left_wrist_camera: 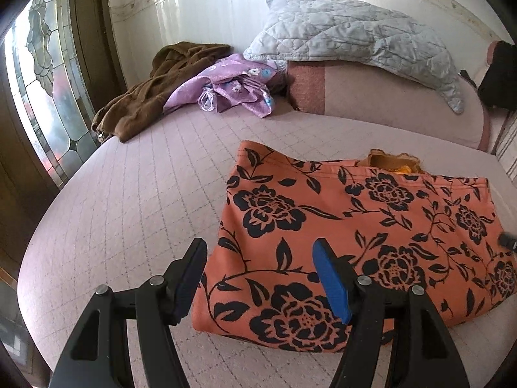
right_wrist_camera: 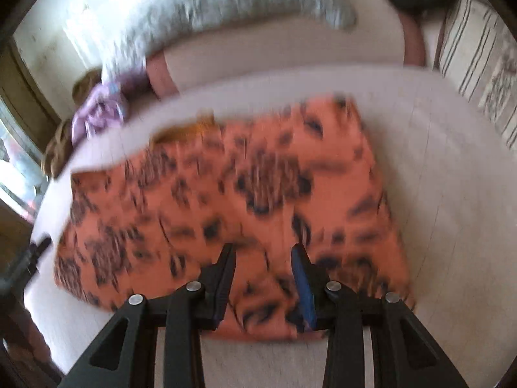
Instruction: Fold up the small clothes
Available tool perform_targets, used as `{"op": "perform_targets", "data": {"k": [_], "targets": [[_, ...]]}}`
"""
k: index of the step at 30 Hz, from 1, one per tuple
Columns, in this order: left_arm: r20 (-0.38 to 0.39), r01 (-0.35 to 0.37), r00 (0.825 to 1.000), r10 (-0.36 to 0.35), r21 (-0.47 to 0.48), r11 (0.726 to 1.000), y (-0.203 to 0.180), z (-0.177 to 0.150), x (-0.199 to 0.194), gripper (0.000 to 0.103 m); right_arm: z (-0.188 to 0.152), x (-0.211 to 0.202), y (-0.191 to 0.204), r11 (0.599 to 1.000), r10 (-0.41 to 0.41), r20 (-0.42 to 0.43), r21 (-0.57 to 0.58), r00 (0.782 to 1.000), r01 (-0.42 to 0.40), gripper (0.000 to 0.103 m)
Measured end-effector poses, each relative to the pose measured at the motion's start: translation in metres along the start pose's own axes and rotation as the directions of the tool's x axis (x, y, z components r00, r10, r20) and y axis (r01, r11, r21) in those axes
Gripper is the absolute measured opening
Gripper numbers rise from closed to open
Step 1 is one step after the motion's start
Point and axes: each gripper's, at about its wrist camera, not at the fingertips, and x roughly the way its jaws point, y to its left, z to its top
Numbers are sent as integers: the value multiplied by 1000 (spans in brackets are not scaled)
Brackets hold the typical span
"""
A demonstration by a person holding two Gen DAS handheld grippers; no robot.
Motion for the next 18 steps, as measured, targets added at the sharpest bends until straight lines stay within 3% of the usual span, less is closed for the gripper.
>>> {"op": "perform_targets", "data": {"k": [2, 5, 8, 10, 13, 16, 18], "targets": [[-9, -12, 1000, 12, -6, 1000, 1, 1, 6, 69, 8, 14, -15, 998, 3, -10, 61, 1000, -3, 40], [-30, -27, 999, 27, 11, 1000, -2, 2, 17, 69, 1, 63, -40, 993, -11, -173, 110, 985, 30, 39], [-87, -37, 995, 39, 26, 999, -5, -1, 35, 69, 7, 50, -34, 999, -3, -101, 48, 995, 8, 39], [-126, -48, 991, 52, 32, 998, -8, -4, 46, 69, 8, 40, -28, 997, 50, -39, 56, 998, -48, 39], [-166, -62, 984, 69, 43, 997, -11, -9, 60, 70, -1, 45, -9, 992, 126, -52, 33, 991, -124, 39], [-160, -76, 983, 86, 67, 995, -13, -10, 60, 74, -18, 61, 19, 994, 60, -131, -85, 990, -72, 40], [-160, -70, 984, 77, 46, 996, -10, -9, 56, 74, -22, 58, 30, 984, 2, -103, -175, 995, -20, 40]]}}
